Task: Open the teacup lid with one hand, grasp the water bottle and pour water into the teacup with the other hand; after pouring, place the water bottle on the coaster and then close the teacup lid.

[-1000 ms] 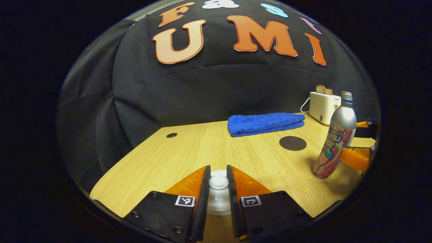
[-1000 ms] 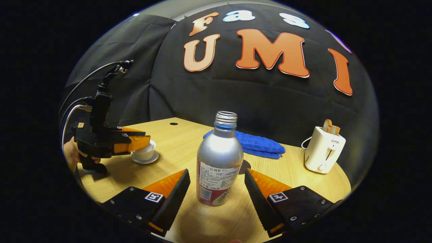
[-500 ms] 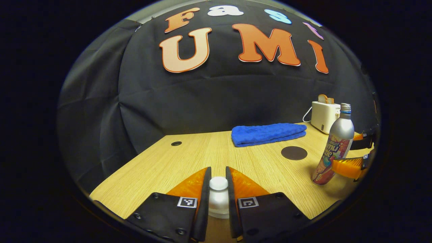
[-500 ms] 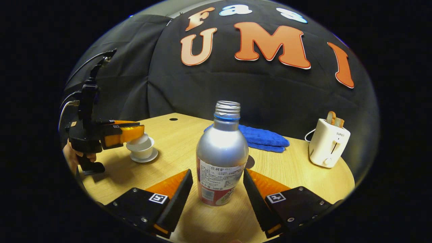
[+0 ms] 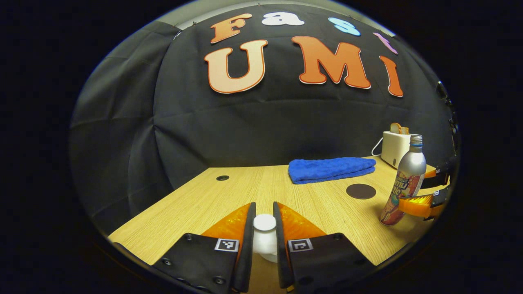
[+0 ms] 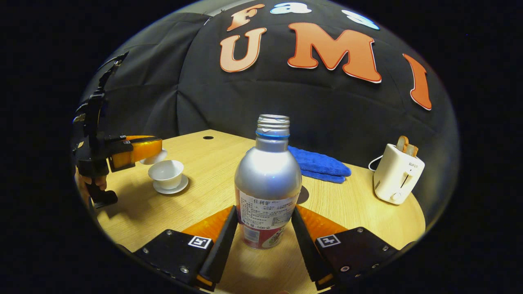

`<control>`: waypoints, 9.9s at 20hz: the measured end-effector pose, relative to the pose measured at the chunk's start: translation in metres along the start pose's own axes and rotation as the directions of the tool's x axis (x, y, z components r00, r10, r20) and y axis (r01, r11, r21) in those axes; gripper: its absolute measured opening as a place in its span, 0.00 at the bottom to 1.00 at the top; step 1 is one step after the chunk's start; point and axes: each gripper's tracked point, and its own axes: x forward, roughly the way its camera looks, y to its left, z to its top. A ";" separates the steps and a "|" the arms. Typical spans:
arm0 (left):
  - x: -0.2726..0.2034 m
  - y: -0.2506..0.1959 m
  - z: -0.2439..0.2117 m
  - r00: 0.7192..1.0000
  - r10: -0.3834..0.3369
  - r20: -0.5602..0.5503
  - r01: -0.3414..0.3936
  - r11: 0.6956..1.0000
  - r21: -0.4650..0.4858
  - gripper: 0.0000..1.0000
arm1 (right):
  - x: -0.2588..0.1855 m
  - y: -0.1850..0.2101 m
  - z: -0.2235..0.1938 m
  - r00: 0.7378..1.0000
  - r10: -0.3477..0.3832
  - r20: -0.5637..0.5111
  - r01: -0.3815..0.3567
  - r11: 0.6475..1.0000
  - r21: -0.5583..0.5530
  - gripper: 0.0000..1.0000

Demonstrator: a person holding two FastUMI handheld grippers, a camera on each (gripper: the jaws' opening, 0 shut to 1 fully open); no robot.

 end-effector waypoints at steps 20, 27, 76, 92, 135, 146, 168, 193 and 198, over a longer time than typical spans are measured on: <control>-0.037 0.091 -0.003 0.992 0.128 0.019 -0.127 0.991 -0.028 0.27 | 0.025 0.021 0.074 0.984 -0.096 0.151 0.166 0.805 -0.570 0.76; -0.049 0.120 -0.013 0.985 0.173 0.009 -0.172 0.983 -0.058 0.27 | 0.039 0.027 0.098 0.969 -0.113 0.220 0.240 0.644 -0.726 0.76; -0.061 0.167 -0.041 0.975 0.221 -0.024 -0.222 0.968 -0.117 0.30 | 0.068 0.081 0.176 0.818 0.061 0.572 0.569 -0.232 -0.789 0.76; -0.061 0.169 -0.038 0.975 0.221 -0.004 -0.220 0.969 -0.115 0.30 | 0.056 0.090 0.191 0.784 0.143 0.604 0.614 -0.320 -0.721 0.76; -0.048 0.102 0.022 0.989 0.083 0.125 -0.071 0.993 -0.096 0.30 | 0.043 0.066 0.162 0.852 0.036 0.522 0.501 0.234 -0.833 0.76; -0.031 0.045 0.046 0.989 0.014 0.144 -0.002 0.997 -0.080 0.30 | 0.039 -0.012 0.163 0.880 -0.123 0.459 0.426 0.631 -0.649 0.77; -0.010 -0.011 0.036 0.995 -0.031 0.093 0.038 0.997 -0.074 0.30 | 0.115 -0.071 0.061 0.995 -0.026 0.092 0.014 0.992 0.125 0.77; 0.022 -0.034 -0.028 0.997 -0.064 -0.050 0.059 0.993 -0.101 0.30 | 0.121 -0.072 0.035 0.998 -0.058 0.023 0.057 0.997 0.050 0.94; 0.023 -0.035 -0.037 0.996 -0.057 -0.067 0.051 0.995 -0.089 0.33 | 0.094 -0.075 0.042 0.998 -0.061 0.030 0.059 0.996 0.068 0.98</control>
